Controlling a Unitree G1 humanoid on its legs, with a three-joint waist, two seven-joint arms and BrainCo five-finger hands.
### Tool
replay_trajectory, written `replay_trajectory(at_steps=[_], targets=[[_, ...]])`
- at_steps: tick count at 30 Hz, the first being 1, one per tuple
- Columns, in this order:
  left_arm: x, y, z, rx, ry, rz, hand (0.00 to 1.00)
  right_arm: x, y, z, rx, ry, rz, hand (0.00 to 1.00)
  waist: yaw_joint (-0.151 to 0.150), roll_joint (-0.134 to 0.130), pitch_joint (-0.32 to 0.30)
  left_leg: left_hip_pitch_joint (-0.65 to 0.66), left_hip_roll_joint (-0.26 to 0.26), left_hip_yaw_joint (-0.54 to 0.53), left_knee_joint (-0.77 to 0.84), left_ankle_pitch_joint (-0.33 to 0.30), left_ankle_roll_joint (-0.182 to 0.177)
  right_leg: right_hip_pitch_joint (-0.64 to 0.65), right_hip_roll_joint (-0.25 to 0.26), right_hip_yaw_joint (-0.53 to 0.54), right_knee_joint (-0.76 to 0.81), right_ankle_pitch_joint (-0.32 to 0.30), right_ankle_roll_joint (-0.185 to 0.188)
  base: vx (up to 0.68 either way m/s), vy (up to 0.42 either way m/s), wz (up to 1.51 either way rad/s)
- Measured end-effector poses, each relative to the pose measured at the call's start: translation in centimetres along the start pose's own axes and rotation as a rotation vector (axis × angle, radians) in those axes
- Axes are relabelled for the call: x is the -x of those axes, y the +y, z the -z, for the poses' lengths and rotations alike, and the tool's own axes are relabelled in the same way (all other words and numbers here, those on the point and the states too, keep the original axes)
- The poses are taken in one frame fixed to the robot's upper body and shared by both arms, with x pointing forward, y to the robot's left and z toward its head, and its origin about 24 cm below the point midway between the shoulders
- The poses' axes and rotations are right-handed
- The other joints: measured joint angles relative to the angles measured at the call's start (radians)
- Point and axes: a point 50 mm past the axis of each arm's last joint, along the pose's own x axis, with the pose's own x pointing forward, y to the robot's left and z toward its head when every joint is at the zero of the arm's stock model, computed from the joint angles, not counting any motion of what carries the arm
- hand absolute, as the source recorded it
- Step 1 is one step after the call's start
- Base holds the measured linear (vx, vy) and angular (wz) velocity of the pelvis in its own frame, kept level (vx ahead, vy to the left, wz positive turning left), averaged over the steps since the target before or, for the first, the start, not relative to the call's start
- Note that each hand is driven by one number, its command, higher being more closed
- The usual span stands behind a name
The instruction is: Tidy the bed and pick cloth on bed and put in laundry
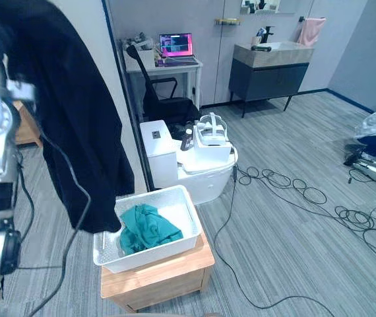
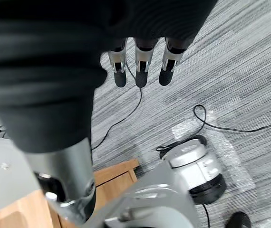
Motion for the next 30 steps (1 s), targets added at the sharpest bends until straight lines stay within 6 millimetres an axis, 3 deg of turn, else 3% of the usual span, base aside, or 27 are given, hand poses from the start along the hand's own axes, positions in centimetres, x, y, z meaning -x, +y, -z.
replay_trajectory(at_steps=[10, 14, 16, 18, 22, 26, 28, 30], targets=[[-0.1, -0.2, 0.8, -0.001, 0.055, 0.081, 1.00, 0.1, 0.1, 0.1, 0.008, -0.003, -0.012, 0.00, -0.010, -0.012, -0.005, -0.005, -0.001, 0.017, 0.000, 0.002, 0.003, -0.015, 0.002, 0.019, 0.000, 0.003, -0.001, 0.01, -0.011, -0.06], [2.8, -1.4, 3.1, 0.017, 0.152, 0.132, 1.00, 0.0, 0.9, -0.3, 0.037, -0.017, -0.058, 0.00, -0.019, -0.025, 0.015, -0.052, 0.003, 0.015, 0.000, 0.000, 0.000, -0.058, 0.000, 0.019, 0.006, 0.005, 0.001, 0.00, 0.000, 0.00], [4.2, -2.1, 4.2, 0.036, 0.202, 0.144, 1.00, -0.2, 1.8, -1.3, 0.062, -0.051, -0.104, 0.00, -0.016, -0.037, 0.051, -0.097, 0.004, 0.012, 0.001, 0.008, 0.006, -0.102, -0.005, 0.020, 0.013, 0.010, 0.008, -0.03, -0.011, 0.06], [5.0, -2.7, 5.4, -0.014, 0.242, 0.134, 1.00, -0.7, 3.3, -4.1, 0.044, -0.142, -0.162, 0.00, -0.019, -0.059, 0.138, -0.182, 0.000, -0.010, 0.001, 0.035, 0.022, -0.186, -0.005, 0.021, 0.031, 0.020, 0.017, -0.05, -0.021, 0.21], [6.2, -2.4, 7.9, -0.151, 0.326, 0.061, 1.00, -0.8, 4.0, -6.8, -0.029, -0.249, -0.187, 0.00, -0.018, -0.098, 0.247, -0.275, -0.001, -0.009, 0.007, 0.065, 0.049, -0.270, -0.006, 0.021, 0.024, 0.079, 0.018, -0.05, -0.012, 0.03], [6.6, -4.5, 7.9, -0.171, 0.307, 0.042, 1.00, -0.3, 4.4, -8.9, -0.056, -0.342, -0.213, 0.00, -0.010, -0.090, 0.297, -0.304, -0.001, 0.011, 0.008, 0.064, 0.049, -0.302, -0.009, 0.026, 0.023, 0.089, 0.015, 0.05, 0.032, -0.05], [5.2, -6.3, 6.5, -0.131, 0.224, 0.071, 1.00, 0.2, 4.5, -10.7, -0.070, -0.438, -0.233, 0.00, 0.010, -0.071, 0.334, -0.323, 0.003, 0.022, 0.009, 0.059, 0.047, -0.335, -0.004, 0.040, 0.037, 0.094, 0.009, 0.05, 0.013, -0.14], [4.6, -7.0, 5.7, -0.142, 0.172, 0.090, 1.00, 0.5, 4.5, -11.6, -0.074, -0.485, -0.243, 0.00, 0.010, -0.063, 0.364, -0.333, 0.008, 0.023, 0.026, 0.045, 0.043, -0.339, -0.004, 0.041, 0.041, 0.094, 0.009, 0.04, 0.007, -0.02]])
